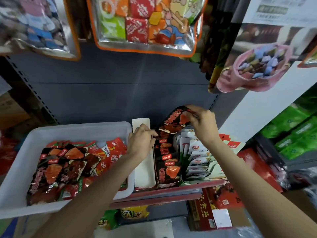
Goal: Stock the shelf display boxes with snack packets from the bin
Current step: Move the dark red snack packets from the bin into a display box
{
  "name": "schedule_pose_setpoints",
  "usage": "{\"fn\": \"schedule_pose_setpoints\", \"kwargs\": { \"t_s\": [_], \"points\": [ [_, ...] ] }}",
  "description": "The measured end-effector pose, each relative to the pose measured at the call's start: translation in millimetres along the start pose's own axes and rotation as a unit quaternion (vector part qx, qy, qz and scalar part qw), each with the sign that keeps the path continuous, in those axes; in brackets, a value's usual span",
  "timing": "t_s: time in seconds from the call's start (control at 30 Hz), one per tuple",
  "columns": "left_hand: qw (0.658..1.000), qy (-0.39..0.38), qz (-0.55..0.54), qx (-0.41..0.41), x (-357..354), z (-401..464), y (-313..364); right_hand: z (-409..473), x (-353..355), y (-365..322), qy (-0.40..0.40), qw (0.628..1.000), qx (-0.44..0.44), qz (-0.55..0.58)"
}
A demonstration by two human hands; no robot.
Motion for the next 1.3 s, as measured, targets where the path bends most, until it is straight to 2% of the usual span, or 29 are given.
{"fn": "schedule_pose_setpoints", "kwargs": {
  "t_s": [0.23, 0.47, 0.57, 0.73, 0.93, 1.13, 1.3],
  "points": [
    [1.000, 0.018, -0.010, -0.013, -3, -3, -2, 5, -19, -2, -0.047, 0.993, 0.092, -0.059],
    [0.999, 0.040, -0.021, -0.006, 1, 2, 3, 8, -55, 5, -0.184, 0.977, 0.048, -0.102],
    [0.999, 0.036, -0.028, -0.002, 1, 3, 1, 7, -60, 2, -0.172, 0.978, 0.034, -0.109],
    [0.999, 0.031, -0.003, -0.011, 4, 8, 6, 1, -71, 9, -0.183, 0.957, 0.015, -0.224],
    [0.998, 0.049, -0.015, -0.022, 9, 11, 2, -1, -64, 7, -0.126, 0.979, 0.017, -0.159],
    [0.999, 0.024, -0.026, -0.015, 4, 9, 1, -4, -78, 10, -0.206, 0.943, -0.003, -0.261],
    [0.997, 0.049, -0.055, 0.001, 17, -8, -22, -14, -85, -12, -0.200, 0.953, 0.030, -0.224]
  ]
}}
Point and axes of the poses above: each hand's wrist, its own z-axis towards the middle knuckle, its own x-axis out of the back of the hand, y = z × x, the point moved 3 cm from there along z, towards the middle knuckle, and after that the axes turned 2 degrees about x, right-handed, at the moved point
